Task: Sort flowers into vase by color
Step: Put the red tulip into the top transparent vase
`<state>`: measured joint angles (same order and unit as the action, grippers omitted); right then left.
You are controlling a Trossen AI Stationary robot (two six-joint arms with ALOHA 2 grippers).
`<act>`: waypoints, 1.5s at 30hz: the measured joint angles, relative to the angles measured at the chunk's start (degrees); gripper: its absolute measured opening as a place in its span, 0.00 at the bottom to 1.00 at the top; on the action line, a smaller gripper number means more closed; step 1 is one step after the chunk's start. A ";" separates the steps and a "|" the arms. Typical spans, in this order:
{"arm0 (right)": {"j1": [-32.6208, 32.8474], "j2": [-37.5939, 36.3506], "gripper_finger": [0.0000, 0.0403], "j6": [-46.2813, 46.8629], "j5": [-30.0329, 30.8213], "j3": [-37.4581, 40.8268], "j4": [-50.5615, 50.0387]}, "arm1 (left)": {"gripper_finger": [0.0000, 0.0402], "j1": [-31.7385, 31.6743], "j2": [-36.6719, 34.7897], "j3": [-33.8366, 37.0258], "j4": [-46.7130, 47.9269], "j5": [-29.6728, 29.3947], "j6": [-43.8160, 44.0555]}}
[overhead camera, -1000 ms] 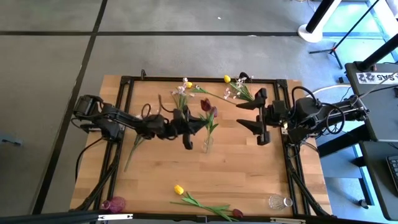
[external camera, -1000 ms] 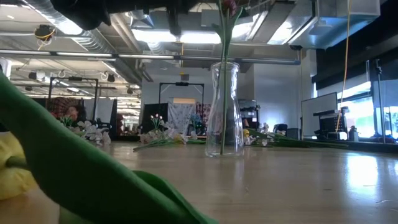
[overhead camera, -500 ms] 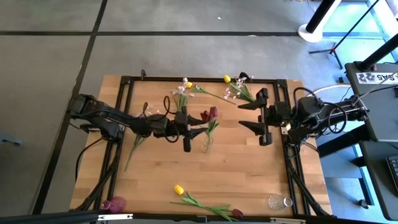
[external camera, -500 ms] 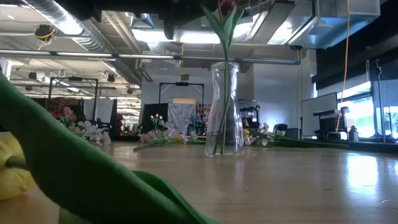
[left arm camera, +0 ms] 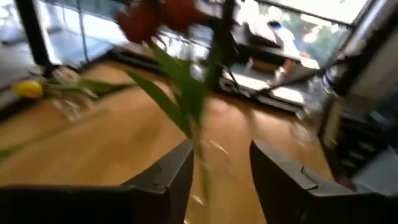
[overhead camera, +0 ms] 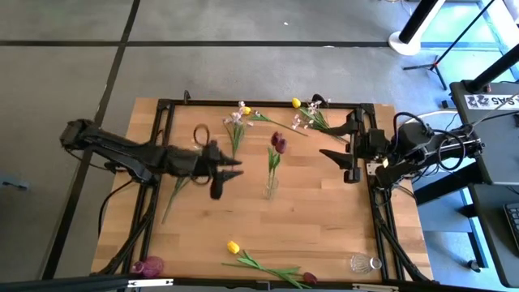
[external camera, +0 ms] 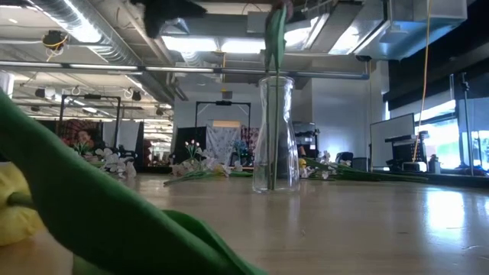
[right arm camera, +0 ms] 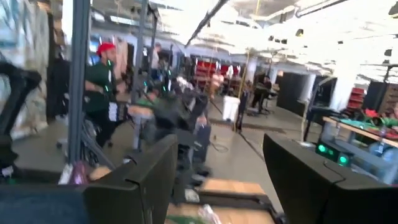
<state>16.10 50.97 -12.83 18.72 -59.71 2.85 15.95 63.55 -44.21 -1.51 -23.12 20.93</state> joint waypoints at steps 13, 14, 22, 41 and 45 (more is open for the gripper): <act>0.05 0.90 0.59 -0.30 4.89 0.01 -15.56 | 0.38 18.49 10.36 0.02 3.59 -2.69 13.50; 0.07 1.58 0.59 2.06 2.88 0.01 -17.77 | 0.38 18.99 11.02 0.02 3.55 -2.69 14.81; 8.44 14.71 0.59 17.61 -9.91 0.01 -26.53 | 0.38 20.14 13.99 0.03 5.33 -2.78 20.77; 32.38 42.64 0.59 36.79 -8.81 -0.04 -15.08 | 0.38 20.65 14.03 0.07 12.60 -2.36 37.36; 33.55 45.05 0.59 39.76 -8.83 -0.02 -16.92 | 0.38 20.60 14.03 0.07 12.62 -2.35 37.48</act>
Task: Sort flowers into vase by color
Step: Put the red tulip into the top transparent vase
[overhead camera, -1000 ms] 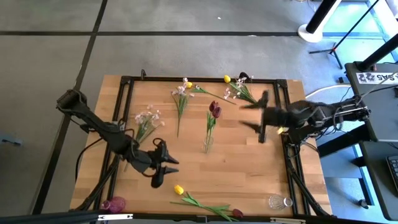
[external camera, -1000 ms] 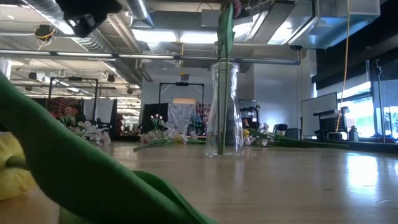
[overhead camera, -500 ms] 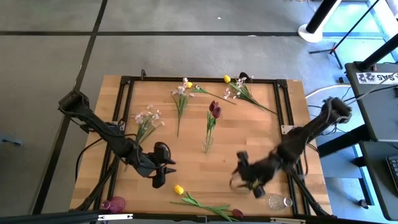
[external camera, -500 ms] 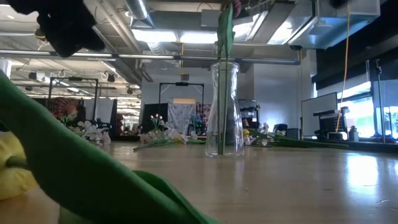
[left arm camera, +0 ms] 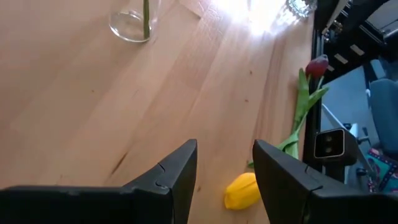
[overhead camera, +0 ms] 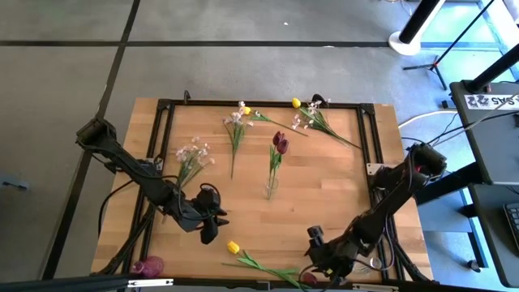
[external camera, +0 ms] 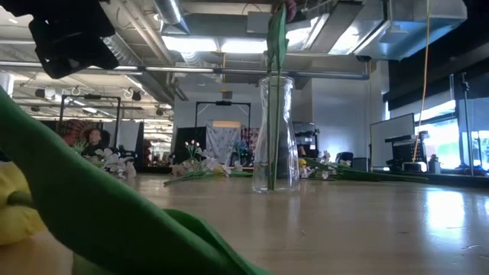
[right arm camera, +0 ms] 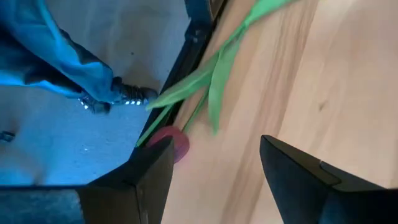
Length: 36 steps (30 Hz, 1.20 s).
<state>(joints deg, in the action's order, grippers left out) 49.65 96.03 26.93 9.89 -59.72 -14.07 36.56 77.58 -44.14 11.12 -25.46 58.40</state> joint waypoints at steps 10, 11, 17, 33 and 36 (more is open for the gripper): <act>1.47 7.53 0.59 7.31 -2.61 -8.46 -8.08 | 0.38 0.00 0.00 0.00 0.03 -1.03 6.91; 1.83 8.46 0.59 7.32 -2.20 -9.94 -10.28 | 0.38 0.00 0.00 0.00 0.04 -1.06 7.24; 2.58 13.52 0.59 10.67 -1.94 -16.16 -15.71 | 0.38 0.02 0.00 0.00 0.05 -1.22 8.66; 5.14 21.64 0.59 21.18 3.29 -18.73 -13.49 | 0.38 -0.04 0.00 0.02 0.87 -1.66 10.02; 5.03 22.46 0.59 21.30 5.52 -18.73 -12.46 | 0.38 -0.04 0.00 0.04 0.89 -2.04 10.53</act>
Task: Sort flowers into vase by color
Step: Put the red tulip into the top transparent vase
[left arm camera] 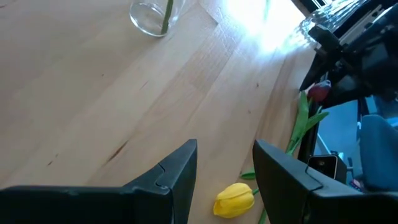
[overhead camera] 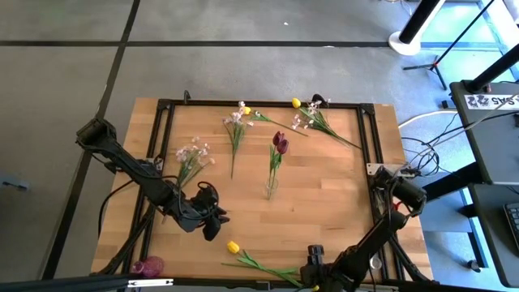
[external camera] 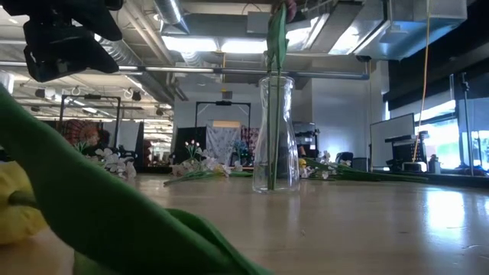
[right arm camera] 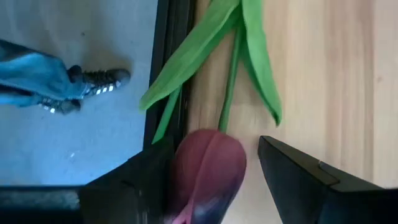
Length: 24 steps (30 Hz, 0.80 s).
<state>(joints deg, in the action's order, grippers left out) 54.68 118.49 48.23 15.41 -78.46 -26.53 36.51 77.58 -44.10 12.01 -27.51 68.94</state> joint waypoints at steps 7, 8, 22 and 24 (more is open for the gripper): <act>-1.03 0.38 0.52 1.09 1.57 -0.07 -0.40 | 0.38 0.00 0.00 -0.02 0.11 -0.06 1.12; -1.16 0.38 0.49 1.09 1.52 -0.07 -0.52 | 0.38 0.00 0.00 0.00 0.07 -0.10 1.19; -2.38 -5.11 0.12 1.24 -1.05 0.02 -8.52 | 0.38 -0.15 -1.62 -4.57 3.88 3.07 -2.41; -2.72 -8.39 0.11 1.18 -1.03 0.02 -12.44 | 0.38 -0.16 -1.82 -7.31 4.20 3.08 -5.99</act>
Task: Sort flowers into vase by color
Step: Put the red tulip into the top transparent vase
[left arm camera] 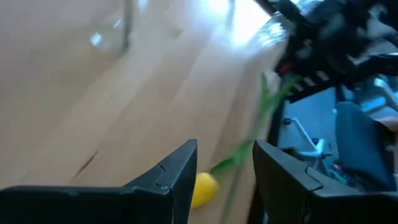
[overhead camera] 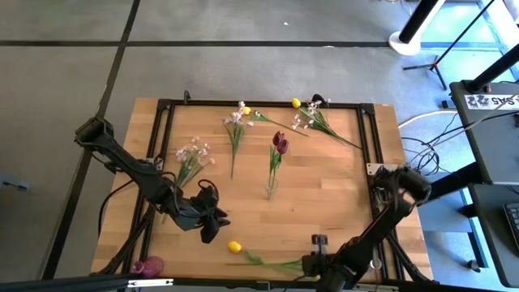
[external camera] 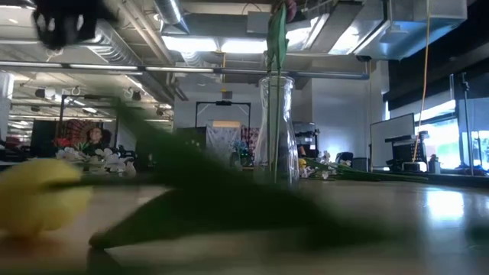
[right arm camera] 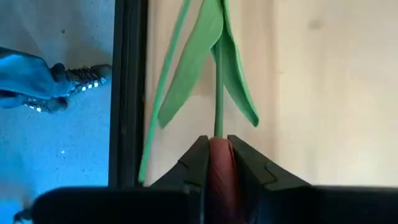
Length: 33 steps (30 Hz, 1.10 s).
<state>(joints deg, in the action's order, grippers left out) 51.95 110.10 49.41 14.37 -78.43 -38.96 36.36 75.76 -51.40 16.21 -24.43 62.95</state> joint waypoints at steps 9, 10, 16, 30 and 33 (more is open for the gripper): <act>-5.54 -16.59 0.12 -8.30 -2.86 0.00 -23.57 | 0.39 -8.05 0.16 -11.37 0.26 0.38 -17.37; -6.75 -18.03 0.12 -10.43 -4.03 0.00 -26.27 | 0.40 -9.24 0.16 -12.32 0.26 0.60 -19.47; -12.78 -23.93 0.12 -23.92 -5.75 -0.31 -38.11 | 0.47 -14.23 0.84 -14.87 -1.96 1.40 -29.55; -14.50 -24.68 0.12 -56.18 10.85 -22.78 -49.13 | 0.48 -11.77 15.51 -15.47 -29.86 -2.67 -41.71; -14.54 -24.68 0.12 -60.46 12.03 -23.16 -49.08 | 0.48 -12.23 18.67 -18.26 -26.49 -2.93 -39.00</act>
<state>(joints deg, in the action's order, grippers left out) 37.41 85.43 -11.04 26.40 -101.59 -88.05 24.12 94.43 -69.66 -10.28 -27.36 23.95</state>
